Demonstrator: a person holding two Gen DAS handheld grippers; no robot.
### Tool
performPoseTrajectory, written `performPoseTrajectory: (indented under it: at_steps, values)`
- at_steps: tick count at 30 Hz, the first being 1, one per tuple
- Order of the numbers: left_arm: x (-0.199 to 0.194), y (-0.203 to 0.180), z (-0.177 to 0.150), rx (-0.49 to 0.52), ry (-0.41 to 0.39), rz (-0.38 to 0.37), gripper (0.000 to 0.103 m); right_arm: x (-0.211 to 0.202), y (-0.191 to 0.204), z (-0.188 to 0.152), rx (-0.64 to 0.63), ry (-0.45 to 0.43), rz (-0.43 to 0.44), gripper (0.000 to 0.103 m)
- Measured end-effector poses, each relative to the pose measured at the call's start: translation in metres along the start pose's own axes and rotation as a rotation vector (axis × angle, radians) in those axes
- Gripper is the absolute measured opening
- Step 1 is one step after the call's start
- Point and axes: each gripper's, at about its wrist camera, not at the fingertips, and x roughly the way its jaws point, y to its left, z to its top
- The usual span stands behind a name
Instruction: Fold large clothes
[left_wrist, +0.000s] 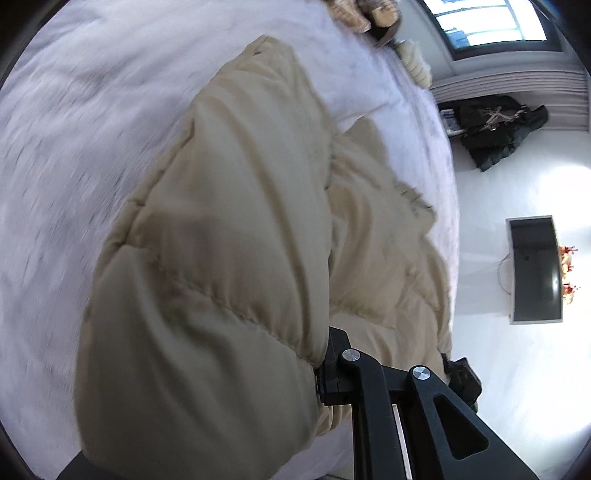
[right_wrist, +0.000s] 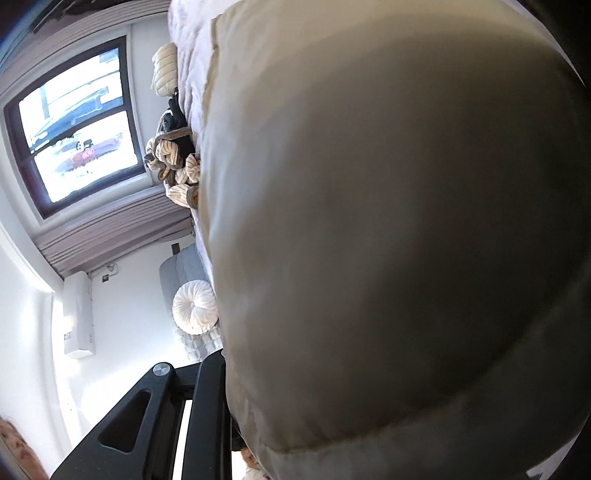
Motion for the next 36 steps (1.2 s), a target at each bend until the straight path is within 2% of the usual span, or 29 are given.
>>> performPoseTrajectory:
  at_steps: [2,4,6,7,8,9,11,16,19,21,22,23,24,26,29,30,33,35,36]
  values:
    - [0.006,0.015,-0.007,-0.048,0.019,0.010,0.023,-0.005,-0.011,0.001,0.013,0.008,-0.005,0.027]
    - [0.009,0.024,-0.010,-0.070,0.033,0.032,0.023,-0.004,-0.024,0.003,0.044,0.012,-0.019,0.034]
    - [0.008,0.026,-0.012,-0.074,0.045,0.075,0.042,-0.003,-0.030,0.005,0.070,0.011,-0.046,0.041]
    - [0.008,0.023,-0.010,-0.069,0.045,0.121,0.064,-0.003,-0.029,0.004,0.074,0.012,-0.053,0.042]
    - [0.006,0.022,-0.010,-0.060,0.045,0.179,0.071,-0.005,-0.026,0.004,0.074,0.012,-0.066,0.046]
    - [0.002,0.023,-0.010,-0.046,0.048,0.219,0.071,-0.007,-0.021,0.004,0.069,0.016,-0.086,0.049]
    - [-0.007,0.024,-0.011,-0.042,0.068,0.247,0.071,-0.006,-0.012,0.002,0.055,0.031,-0.118,0.053]
    - [-0.035,0.014,-0.016,0.025,0.053,0.312,0.072,0.001,0.020,-0.011,-0.031,0.113,-0.232,0.068]
    - [-0.047,0.003,-0.006,0.065,0.023,0.354,0.072,0.008,0.031,-0.023,-0.049,0.184,-0.256,0.068]
    - [-0.053,-0.006,0.004,0.089,0.007,0.351,0.077,0.013,0.036,-0.030,-0.053,0.234,-0.252,0.068]
    - [-0.058,-0.010,0.008,0.100,-0.004,0.341,0.082,0.020,0.037,-0.035,-0.059,0.259,-0.243,0.068]
    - [-0.059,-0.013,0.013,0.106,-0.013,0.339,0.082,0.026,0.043,-0.037,-0.077,0.288,-0.235,0.068]
    - [-0.061,-0.018,0.017,0.119,-0.028,0.341,0.082,0.028,0.049,-0.037,-0.100,0.316,-0.232,0.068]
    - [-0.056,-0.025,0.031,0.130,-0.048,0.355,0.083,0.050,0.056,-0.062,-0.171,0.376,-0.249,0.069]
    - [-0.051,-0.030,0.040,0.117,-0.058,0.358,0.083,0.074,0.071,-0.077,-0.275,0.435,-0.322,0.069]
    - [-0.049,-0.031,0.041,0.119,-0.058,0.361,0.083,0.084,0.074,-0.082,-0.301,0.446,-0.343,0.069]
    - [-0.046,-0.033,0.046,0.133,-0.057,0.353,0.083,0.073,0.076,-0.100,-0.389,0.449,-0.409,0.070]
    - [-0.042,-0.028,0.049,0.125,-0.039,0.345,0.083,0.071,0.083,-0.107,-0.451,0.427,-0.463,0.081]
    - [-0.040,-0.025,0.053,0.114,-0.029,0.340,0.083,0.076,0.088,-0.111,-0.500,0.400,-0.506,0.081]
